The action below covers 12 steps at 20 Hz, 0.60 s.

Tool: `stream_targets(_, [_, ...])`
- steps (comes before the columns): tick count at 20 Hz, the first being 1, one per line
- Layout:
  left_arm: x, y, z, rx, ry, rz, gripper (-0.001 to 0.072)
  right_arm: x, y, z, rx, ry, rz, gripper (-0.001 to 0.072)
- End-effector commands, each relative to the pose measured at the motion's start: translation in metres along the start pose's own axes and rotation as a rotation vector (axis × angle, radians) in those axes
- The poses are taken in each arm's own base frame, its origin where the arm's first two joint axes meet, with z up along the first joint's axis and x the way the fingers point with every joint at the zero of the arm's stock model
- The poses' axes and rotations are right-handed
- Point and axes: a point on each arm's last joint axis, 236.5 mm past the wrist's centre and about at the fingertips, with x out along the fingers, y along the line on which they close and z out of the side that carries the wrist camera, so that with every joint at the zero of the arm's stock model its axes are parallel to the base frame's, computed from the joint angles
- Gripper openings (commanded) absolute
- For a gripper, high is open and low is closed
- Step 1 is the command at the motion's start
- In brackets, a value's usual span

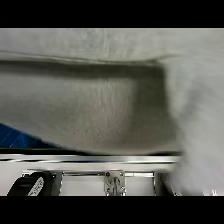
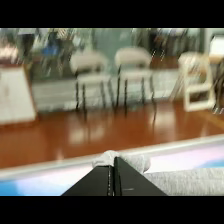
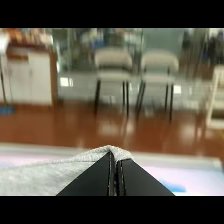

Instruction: Fold the shirts.

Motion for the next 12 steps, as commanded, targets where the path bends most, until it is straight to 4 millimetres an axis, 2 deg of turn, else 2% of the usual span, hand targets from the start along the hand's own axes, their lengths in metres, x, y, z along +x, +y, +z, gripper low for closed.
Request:
stream_targets(1, [0.014,0.022,-0.088,-0.025,0.315,0.072,0.0033,0.032,-0.015,-0.101,0.016,0.425,-0.029,0.0057])
stream_targets(3, [0.040,0.028,-0.141,-0.056,0.445,0.068,0.0033,0.070,-0.018,-0.158,0.041,0.620,-0.008,0.0057])
stream_targets(6, [0.079,0.064,-0.247,-0.219,0.663,0.227,0.0033,0.138,-0.024,-0.266,0.105,0.877,0.001,0.0057])
stream_targets(8, [0.107,0.073,-0.312,-0.235,0.786,0.249,0.0033,0.188,-0.019,-0.327,0.169,0.947,0.001,0.0057])
stream_targets(10, [0.142,0.076,-0.363,-0.260,0.876,0.234,0.0033,0.243,-0.007,-0.369,0.222,0.931,0.008,0.0057])
stream_targets(12, [0.183,0.077,-0.395,-0.299,0.908,0.211,0.0033,0.296,0.008,-0.388,0.280,0.828,0.001,0.0057])
